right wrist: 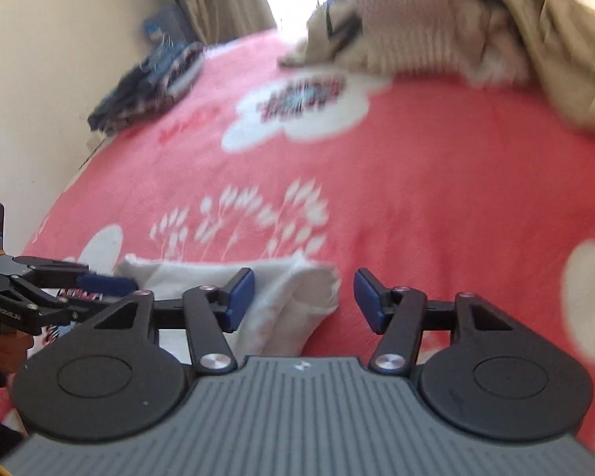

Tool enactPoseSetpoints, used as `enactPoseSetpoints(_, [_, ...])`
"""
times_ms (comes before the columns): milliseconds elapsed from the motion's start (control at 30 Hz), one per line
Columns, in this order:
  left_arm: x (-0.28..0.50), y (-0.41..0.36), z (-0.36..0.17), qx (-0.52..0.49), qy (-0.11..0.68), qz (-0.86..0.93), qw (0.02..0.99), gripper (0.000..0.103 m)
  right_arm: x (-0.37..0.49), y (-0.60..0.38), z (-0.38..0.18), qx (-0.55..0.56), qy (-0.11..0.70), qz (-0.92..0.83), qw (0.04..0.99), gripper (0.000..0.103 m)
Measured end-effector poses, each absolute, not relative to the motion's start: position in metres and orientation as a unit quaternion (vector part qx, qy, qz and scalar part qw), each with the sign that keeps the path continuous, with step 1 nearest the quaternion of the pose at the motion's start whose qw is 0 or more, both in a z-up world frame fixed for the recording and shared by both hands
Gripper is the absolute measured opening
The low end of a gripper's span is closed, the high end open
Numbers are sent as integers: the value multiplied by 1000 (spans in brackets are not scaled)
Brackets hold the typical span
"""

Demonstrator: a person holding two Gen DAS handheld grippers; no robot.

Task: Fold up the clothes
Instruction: 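Open the right gripper and withdraw both grippers from the folded shirt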

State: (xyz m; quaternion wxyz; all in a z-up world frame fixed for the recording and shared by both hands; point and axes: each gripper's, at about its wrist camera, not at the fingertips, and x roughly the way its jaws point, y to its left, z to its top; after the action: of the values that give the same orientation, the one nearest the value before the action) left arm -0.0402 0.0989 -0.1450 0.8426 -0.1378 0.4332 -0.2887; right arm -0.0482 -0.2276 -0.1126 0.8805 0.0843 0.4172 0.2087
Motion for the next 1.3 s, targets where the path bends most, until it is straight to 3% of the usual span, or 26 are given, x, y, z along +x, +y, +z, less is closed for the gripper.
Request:
enactPoseSetpoints(33, [-41, 99, -145, -137, 433, -289, 843, 63, -48, -226, -115, 86, 416, 212, 880, 18])
enactPoseSetpoints(67, [-40, 99, -145, -135, 432, -289, 843, 63, -48, -224, -114, 88, 410, 214, 882, 12])
enactPoseSetpoints(333, [-43, 95, -144, -113, 423, -289, 851, 63, -33, -228, -135, 79, 393, 206, 893, 14])
enactPoseSetpoints(467, [-50, 87, -139, -76, 414, -288, 860, 64, -41, -230, -119, 78, 382, 192, 900, 25])
enactPoseSetpoints(633, [-57, 91, -122, -82, 410, -286, 862, 68, -75, -241, -70, 83, 336, 193, 918, 30])
enactPoseSetpoints(700, [-60, 95, -113, -92, 410, -286, 861, 68, -87, -246, -57, 93, 333, 198, 917, 35])
enactPoseSetpoints(733, [-63, 100, -110, -102, 412, -286, 859, 69, -91, -250, -54, 106, 338, 200, 913, 44])
enactPoseSetpoints(933, [-80, 140, -112, -185, 468, -273, 820, 76, -99, -278, -76, 229, 446, 242, 831, 66])
enactPoseSetpoints(1100, [-97, 171, -138, -238, 524, -249, 779, 75, -112, -285, -115, 289, 530, 235, 762, 69])
enactPoseSetpoints(1200, [-102, 178, -154, -284, 541, -267, 745, 76, -120, -279, -124, 284, 541, 242, 753, 73])
enactPoseSetpoints(1300, [-100, 177, -167, -303, 545, -276, 731, 76, -115, -268, -126, 282, 537, 253, 754, 83])
